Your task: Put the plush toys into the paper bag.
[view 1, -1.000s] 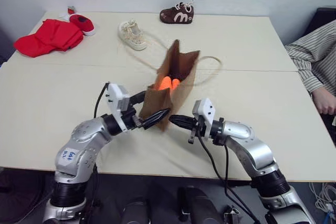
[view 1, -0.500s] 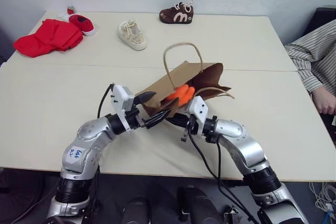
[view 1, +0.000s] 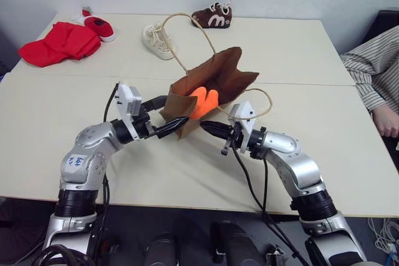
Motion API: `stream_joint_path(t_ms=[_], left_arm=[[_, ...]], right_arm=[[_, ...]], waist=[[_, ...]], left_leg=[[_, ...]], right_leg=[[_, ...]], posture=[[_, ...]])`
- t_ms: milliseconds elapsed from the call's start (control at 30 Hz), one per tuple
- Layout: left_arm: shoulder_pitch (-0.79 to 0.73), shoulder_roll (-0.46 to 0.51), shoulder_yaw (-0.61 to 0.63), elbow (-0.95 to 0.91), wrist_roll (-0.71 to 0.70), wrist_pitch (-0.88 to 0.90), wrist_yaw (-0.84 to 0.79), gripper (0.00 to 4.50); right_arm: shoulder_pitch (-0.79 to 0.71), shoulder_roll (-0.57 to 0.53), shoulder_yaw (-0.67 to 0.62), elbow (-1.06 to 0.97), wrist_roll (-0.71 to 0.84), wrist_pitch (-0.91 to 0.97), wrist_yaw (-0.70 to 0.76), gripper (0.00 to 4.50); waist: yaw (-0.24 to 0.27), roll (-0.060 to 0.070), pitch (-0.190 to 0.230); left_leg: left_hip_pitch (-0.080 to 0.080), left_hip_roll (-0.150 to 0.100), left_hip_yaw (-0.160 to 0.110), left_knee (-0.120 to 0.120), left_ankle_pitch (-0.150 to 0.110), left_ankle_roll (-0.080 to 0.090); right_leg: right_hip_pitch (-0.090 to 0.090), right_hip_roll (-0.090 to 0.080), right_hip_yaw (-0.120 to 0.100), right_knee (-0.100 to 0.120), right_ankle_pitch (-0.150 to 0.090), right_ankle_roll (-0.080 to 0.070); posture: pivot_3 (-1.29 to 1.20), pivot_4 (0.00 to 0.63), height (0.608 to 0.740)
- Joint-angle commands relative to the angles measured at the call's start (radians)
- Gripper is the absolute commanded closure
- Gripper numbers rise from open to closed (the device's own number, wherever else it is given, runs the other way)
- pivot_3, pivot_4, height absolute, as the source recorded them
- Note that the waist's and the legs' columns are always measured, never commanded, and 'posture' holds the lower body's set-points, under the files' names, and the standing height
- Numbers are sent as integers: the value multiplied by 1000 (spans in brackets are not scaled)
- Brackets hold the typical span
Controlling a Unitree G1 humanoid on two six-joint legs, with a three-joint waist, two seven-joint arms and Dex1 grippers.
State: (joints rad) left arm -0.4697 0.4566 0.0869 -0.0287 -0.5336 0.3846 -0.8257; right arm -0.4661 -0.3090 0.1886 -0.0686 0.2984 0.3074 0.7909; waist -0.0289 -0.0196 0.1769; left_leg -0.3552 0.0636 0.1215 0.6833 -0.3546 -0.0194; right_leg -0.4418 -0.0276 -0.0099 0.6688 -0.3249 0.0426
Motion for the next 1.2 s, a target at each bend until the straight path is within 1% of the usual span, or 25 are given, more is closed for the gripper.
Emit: stream_joint_path(t_ms=[33, 100, 167, 333, 400, 633, 700, 900, 1033, 1067, 1133, 1200], left_arm=[[-23, 0, -26, -3, 25, -56, -47, 0], [-22, 5, -25, -7, 15, -56, -71, 0], [-27, 9, 3, -12, -26, -23, -81, 0], [-39, 38, 57, -7, -95, 54, -101, 0], [-41, 52, 61, -3, -103, 71, -113, 0], [-49, 59, 55, 27, -78, 52, -141, 0], [-53, 54, 51, 48, -55, 20, -138, 0], [-85, -2, 21, 118, 46, -101, -78, 0], [-95, -23, 1, 138, 86, -134, -59, 0], [-95, -25, 1, 140, 87, -130, -54, 377], [-97, -22, 2, 150, 96, -146, -56, 921], [-102, -11, 17, 159, 89, -138, -57, 1601]], right_arm=[[-32, 40, -3, -5, -3, -26, -25, 4485], [-50, 70, -3, 4, 2, -17, -38, 4485], [-66, 93, -9, 12, 10, -12, -48, 4485], [-92, 113, -32, 29, 26, -5, -54, 4485], [-104, 114, -46, 37, 38, 0, -52, 4485], [-143, 118, -79, 69, 68, 31, -51, 4485], [-153, 127, -83, 76, 77, 53, -60, 4485], [-155, 154, -42, 83, 45, 48, -61, 4485], [-154, 163, -24, 89, 25, 42, -69, 4485], [-152, 160, -23, 83, 22, 42, -69, 4500], [-145, 149, -32, 67, 25, 50, -68, 4500], [-127, 114, -58, 40, 33, 53, -58, 4500]], waist=[[-2, 0, 0], [-8, 0, 0], [-9, 0, 0], [-9, 0, 0], [-9, 0, 0], [-7, 0, 0], [-7, 0, 0], [-7, 0, 0], [-8, 0, 0], [-8, 0, 0], [-8, 0, 0], [-8, 0, 0]], left_leg=[[0, 0, 0, 0, 0, 0], [0, 0, 1, 0, 0, 0], [0, 1, 1, 0, 0, -1], [0, 1, 1, 0, 0, -1], [0, 1, 1, 0, 0, -1], [0, 0, 1, 0, 0, -1], [0, 0, 1, 0, 0, -1], [0, 0, 1, 0, 0, -1], [0, 1, 1, 0, 0, -1], [0, 1, 1, 0, 0, -1], [0, 1, 1, 0, 0, -1], [0, 1, 1, 0, 0, -1]], right_leg=[[0, 0, 0, 0, 0, 0], [-1, 0, 1, 1, 0, 0], [-2, 0, 1, 2, 0, 0], [-2, 0, 1, 3, 0, -1], [-2, 0, 1, 3, 0, -1], [-2, 0, 1, 3, 0, -1], [-2, 0, 1, 3, 0, -1], [-2, 0, 0, 3, 0, -1], [-2, 0, 0, 4, 0, -1], [-2, 0, 0, 4, 0, -1], [-2, 0, 0, 5, 0, -1], [-2, 0, 0, 5, 0, -1]], posture=[[0, 150, 740], [0, 150, 740], [0, 150, 740], [0, 150, 740], [0, 150, 740], [0, 150, 740], [0, 150, 740], [0, 150, 740], [0, 150, 740], [0, 150, 740], [0, 150, 740], [0, 150, 740]])
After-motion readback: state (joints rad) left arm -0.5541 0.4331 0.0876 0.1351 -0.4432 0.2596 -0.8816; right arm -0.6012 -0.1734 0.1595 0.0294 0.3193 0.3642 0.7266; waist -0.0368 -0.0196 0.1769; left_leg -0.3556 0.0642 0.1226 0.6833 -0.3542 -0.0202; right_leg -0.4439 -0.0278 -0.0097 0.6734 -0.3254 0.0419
